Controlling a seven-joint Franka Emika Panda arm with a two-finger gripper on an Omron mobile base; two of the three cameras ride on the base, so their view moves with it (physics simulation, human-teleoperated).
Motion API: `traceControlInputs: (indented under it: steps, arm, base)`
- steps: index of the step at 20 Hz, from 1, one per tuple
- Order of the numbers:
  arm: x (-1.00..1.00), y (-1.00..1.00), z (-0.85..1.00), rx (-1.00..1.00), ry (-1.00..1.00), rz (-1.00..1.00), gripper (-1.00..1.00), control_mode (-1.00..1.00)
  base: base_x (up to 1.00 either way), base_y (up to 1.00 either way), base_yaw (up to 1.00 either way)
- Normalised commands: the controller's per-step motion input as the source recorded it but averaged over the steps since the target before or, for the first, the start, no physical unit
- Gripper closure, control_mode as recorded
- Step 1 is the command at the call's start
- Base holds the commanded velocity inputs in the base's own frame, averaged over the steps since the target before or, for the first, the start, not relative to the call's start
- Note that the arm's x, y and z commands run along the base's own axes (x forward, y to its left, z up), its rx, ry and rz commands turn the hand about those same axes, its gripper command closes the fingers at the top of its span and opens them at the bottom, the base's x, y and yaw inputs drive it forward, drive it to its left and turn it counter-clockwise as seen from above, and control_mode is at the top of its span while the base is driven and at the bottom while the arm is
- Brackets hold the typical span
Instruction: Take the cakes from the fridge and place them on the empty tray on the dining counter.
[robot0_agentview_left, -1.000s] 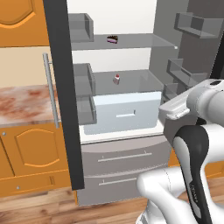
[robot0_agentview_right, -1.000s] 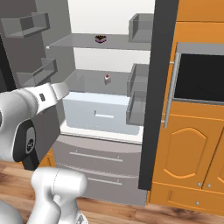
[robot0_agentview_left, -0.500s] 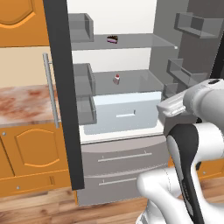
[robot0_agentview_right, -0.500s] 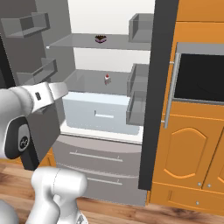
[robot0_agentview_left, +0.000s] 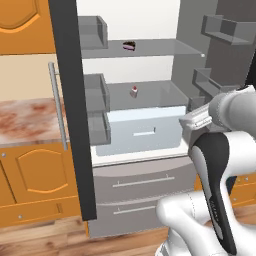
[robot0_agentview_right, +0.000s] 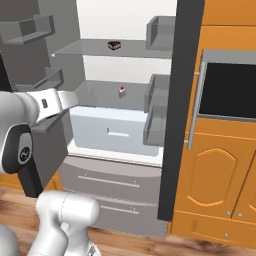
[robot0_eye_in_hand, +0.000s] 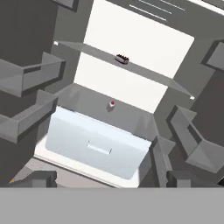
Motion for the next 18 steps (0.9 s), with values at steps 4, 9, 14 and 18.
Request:
traceControlInputs:
  steps: [4, 9, 14, 18]
  arm:
    - [0.00, 0.00, 0.00, 0.00, 0.00, 0.00, -1.00, 1.00]
    - [0.00, 0.00, 0.00, 0.00, 0.00, 0.00, -1.00, 1.00]
    - [0.00, 0.00, 0.00, 0.00, 0.00, 0.00, -1.00, 1.00]
    - [0.00, 0.00, 0.00, 0.00, 0.00, 0.00, -1.00, 1.00]
  base:
    - [0.67, 0.00, 0.00]
    - [0.92, 0.00, 0.00]
    - [1.00, -0.03, 0.00]
    - [0.56, -0.01, 0.00]
